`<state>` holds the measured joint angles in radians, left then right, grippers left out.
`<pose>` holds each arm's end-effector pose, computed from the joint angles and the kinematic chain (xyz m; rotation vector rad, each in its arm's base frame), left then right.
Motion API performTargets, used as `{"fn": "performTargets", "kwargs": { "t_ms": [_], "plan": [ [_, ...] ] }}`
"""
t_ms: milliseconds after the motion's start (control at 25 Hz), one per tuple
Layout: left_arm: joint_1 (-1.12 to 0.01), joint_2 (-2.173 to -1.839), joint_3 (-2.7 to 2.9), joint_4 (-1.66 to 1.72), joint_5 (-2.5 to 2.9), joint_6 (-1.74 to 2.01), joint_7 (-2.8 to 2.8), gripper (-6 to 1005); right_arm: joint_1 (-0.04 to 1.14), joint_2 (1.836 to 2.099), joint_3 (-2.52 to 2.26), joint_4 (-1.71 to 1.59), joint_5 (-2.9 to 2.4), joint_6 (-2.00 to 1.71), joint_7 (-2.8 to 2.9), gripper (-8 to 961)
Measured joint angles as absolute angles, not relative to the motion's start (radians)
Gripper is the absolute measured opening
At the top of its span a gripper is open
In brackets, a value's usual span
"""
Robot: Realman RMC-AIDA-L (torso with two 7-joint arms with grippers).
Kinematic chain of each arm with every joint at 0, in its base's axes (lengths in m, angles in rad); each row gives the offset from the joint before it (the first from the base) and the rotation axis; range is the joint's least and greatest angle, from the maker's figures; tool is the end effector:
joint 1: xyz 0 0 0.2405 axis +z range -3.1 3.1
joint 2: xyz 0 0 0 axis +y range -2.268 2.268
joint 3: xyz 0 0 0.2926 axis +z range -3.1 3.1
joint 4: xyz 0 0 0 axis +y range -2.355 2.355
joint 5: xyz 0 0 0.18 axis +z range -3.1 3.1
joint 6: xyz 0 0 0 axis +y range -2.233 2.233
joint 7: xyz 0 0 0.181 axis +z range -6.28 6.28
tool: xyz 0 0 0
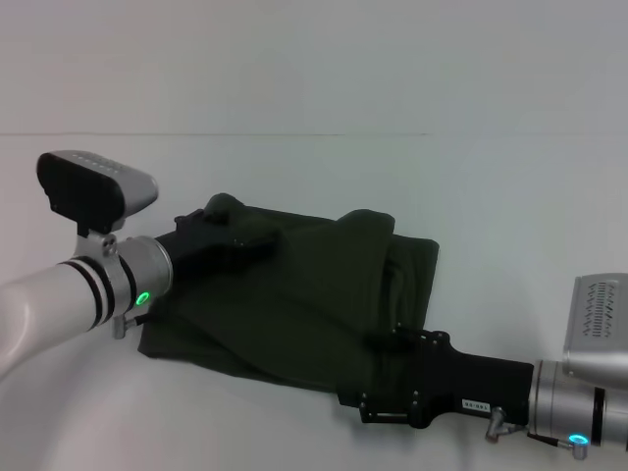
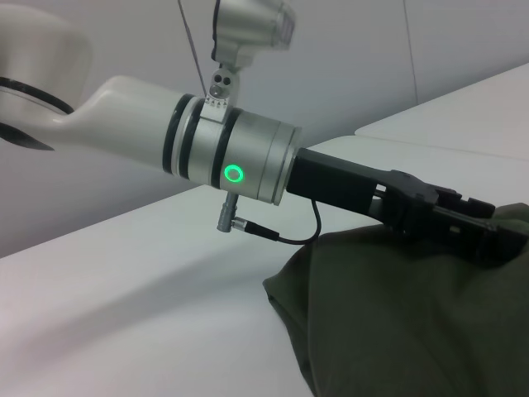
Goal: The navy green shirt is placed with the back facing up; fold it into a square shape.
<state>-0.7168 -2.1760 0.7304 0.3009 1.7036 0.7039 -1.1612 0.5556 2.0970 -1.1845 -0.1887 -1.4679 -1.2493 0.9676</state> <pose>-0.2731 0.4230 -0.1164 -2.2184 -0.8501 -0.4239 0.2620 0.3058 -0.1385 -2.7316 0.6128 0.6981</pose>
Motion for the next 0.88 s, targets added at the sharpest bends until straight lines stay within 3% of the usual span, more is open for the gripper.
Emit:
{"fn": "performTargets", "kwargs": {
  "t_ms": [400, 640, 680, 720, 880],
  "plan": [
    [-0.519, -2.152, 0.728, 0.566, 1.691, 1.082, -1.494, 875, 0.514, 2.091, -1.077, -0.189, -1.468, -1.333, 0.896, 945],
    [-0.427, -2.063, 0.729, 0.572, 1.706, 1.278, -1.794, 876, 0.445, 2.087, -0.997, -0.204, -1.468, -1.4, 0.826, 944],
    [-0.427, -2.063, 0.729, 0.572, 1.706, 1.278, -1.794, 876, 0.43, 2.09, -0.985, -0.211, -1.468, -1.413, 0.805, 944],
    [-0.413, -2.037, 0.729, 0.564, 1.748, 1.319, -1.909, 877, 0.417, 2.091, -0.976, -0.213, -1.468, -1.422, 0.792, 945],
    [-0.42, -2.009, 0.726, 0.564, 1.892, 1.343, -2.072, 877, 0.386, 2.092, -0.96, -0.215, -1.468, -1.451, 0.767, 945]
  ]
}}
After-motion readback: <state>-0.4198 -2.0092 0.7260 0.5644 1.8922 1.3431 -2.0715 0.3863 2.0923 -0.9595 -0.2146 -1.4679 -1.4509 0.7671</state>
